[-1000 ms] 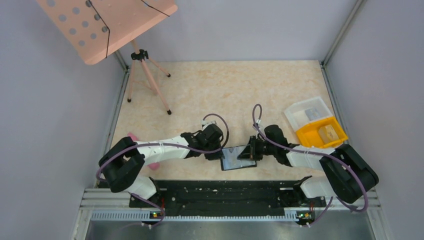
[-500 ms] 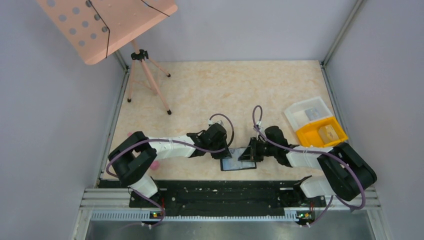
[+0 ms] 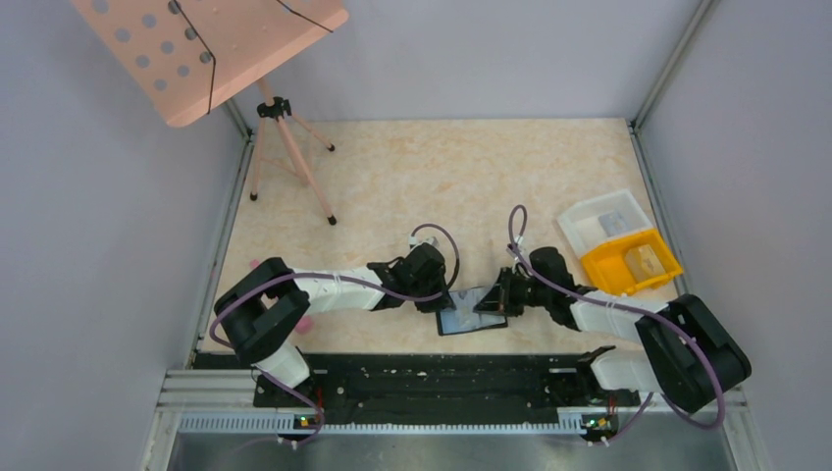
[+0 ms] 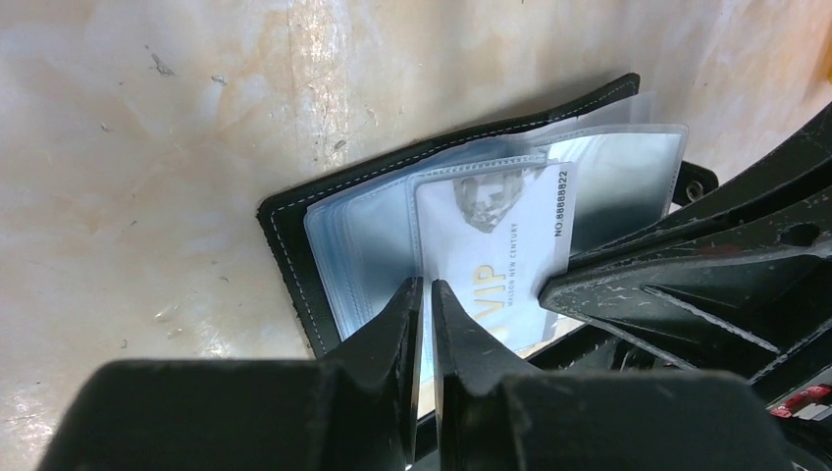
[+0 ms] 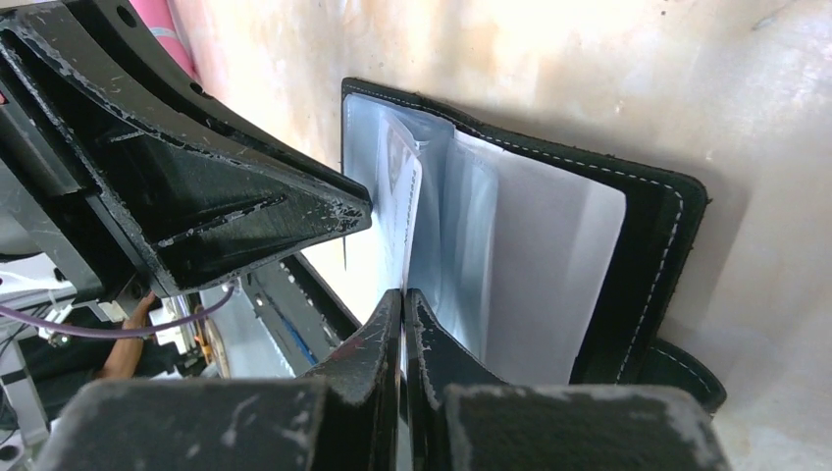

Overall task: Take the credit cards out of the card holder
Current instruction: Remove the credit card from the card holder.

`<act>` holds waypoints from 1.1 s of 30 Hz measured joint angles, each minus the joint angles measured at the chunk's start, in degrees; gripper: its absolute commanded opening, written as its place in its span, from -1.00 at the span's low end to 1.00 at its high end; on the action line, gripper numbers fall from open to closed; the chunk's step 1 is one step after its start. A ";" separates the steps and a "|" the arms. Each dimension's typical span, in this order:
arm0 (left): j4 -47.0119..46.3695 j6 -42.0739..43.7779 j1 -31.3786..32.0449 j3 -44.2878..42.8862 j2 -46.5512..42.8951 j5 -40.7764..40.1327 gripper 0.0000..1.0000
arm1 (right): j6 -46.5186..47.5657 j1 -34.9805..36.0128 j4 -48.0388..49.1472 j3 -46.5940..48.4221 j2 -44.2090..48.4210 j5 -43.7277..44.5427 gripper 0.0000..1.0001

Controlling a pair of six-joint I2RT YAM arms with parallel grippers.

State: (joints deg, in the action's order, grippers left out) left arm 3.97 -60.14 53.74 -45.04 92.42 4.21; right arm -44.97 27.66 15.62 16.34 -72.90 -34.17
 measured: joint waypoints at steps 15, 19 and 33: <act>-0.13 -0.15 0.17 0.20 0.00 -0.81 -0.71 | -0.22 -1.75 -1.66 -1.11 2.67 -0.66 -1.00; -0.61 -0.59 0.15 0.52 -0.02 -0.81 -0.71 | -0.28 -2.84 -2.08 -2.03 4.24 -1.01 -1.00; -0.61 -1.31 0.15 0.52 -0.04 -0.44 -0.66 | 0.94 -4.35 -18.53 0.24 15.32 4.63 -1.00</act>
State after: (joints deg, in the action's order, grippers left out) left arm 3.36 -61.45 53.89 -44.51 92.38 3.77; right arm -44.03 23.31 -2.92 16.58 -57.58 -29.54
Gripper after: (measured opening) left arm 0.157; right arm 0.003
